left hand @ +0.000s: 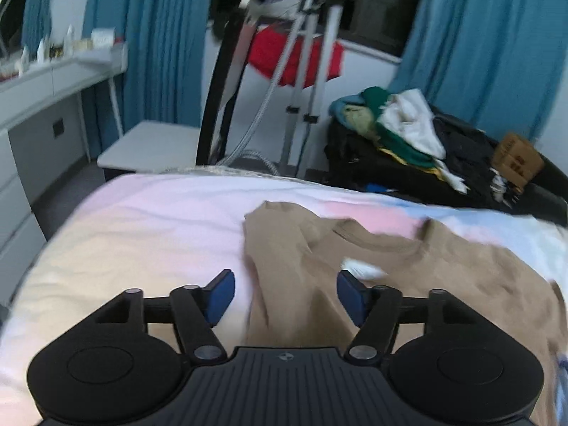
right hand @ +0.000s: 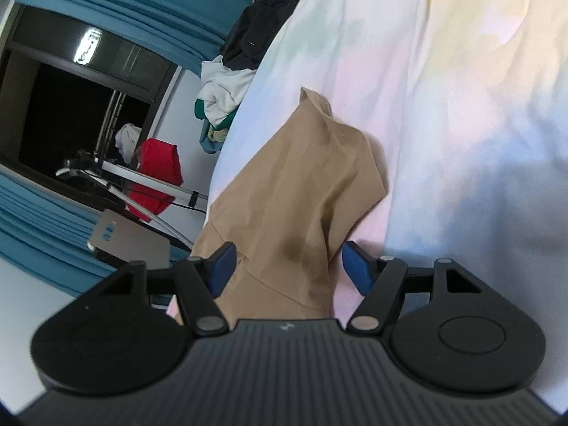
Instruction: Fold clothes
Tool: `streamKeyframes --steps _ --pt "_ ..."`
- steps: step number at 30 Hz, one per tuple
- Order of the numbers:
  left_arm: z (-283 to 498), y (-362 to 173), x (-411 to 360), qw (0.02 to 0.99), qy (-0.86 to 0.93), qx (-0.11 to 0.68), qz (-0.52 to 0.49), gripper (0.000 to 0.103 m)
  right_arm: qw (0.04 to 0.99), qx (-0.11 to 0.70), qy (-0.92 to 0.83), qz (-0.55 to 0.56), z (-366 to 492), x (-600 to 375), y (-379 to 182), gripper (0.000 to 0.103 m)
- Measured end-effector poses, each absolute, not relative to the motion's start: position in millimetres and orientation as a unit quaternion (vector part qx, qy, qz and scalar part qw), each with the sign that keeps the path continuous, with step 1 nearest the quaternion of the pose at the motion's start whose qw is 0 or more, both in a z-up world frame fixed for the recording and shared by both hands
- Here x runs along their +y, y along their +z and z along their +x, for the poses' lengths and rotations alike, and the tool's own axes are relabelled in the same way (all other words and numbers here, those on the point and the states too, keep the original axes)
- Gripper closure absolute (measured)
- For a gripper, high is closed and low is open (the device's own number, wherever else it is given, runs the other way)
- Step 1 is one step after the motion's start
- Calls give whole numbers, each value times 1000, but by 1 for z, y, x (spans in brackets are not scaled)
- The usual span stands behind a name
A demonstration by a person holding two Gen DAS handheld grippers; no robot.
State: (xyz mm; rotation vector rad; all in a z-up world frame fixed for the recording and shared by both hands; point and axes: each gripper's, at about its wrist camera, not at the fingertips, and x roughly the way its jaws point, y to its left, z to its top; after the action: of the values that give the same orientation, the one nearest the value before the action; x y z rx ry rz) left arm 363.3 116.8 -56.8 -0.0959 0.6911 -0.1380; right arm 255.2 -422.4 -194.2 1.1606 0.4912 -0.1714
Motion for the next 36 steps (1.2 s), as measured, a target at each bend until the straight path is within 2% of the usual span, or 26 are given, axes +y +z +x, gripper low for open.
streamKeyframes --steps 1,4,9,12,17,20,28,29,30,31,32,34,36 --pt "343 -51 115 938 -67 337 -43 27 800 232 -79 548 256 -425 -197 34" --pt "279 -37 113 939 -68 333 -48 23 780 239 -72 574 257 -432 -206 35" --pt "194 -44 106 941 -70 326 -55 21 768 241 -55 590 262 -434 -216 36" --pt "173 -59 106 938 -73 334 -60 21 777 226 -54 585 265 -436 -223 36" --pt "179 -74 94 941 -83 327 -28 21 808 208 -53 548 280 -438 -225 36" --pt "186 -83 100 949 -76 305 -38 21 826 197 -66 525 296 -441 -220 36" --pt "204 -93 131 944 -39 318 -78 21 875 169 -114 440 339 -442 -211 35" --pt "204 -92 133 944 -39 317 -82 21 883 171 -128 419 345 -438 -208 38" --pt "203 -90 134 944 -39 315 -85 21 890 174 -142 396 351 -434 -205 54" --pt "203 -89 135 945 -40 314 -88 21 898 189 -161 363 357 -428 -201 65" --pt "203 -87 137 945 -40 312 -91 21 905 203 -180 329 363 -421 -196 84" --pt "202 -84 139 945 -40 310 -97 21 914 221 -202 275 371 -406 -183 90" --pt "202 -81 142 945 -41 307 -103 21 925 198 -207 249 366 -394 -165 91"
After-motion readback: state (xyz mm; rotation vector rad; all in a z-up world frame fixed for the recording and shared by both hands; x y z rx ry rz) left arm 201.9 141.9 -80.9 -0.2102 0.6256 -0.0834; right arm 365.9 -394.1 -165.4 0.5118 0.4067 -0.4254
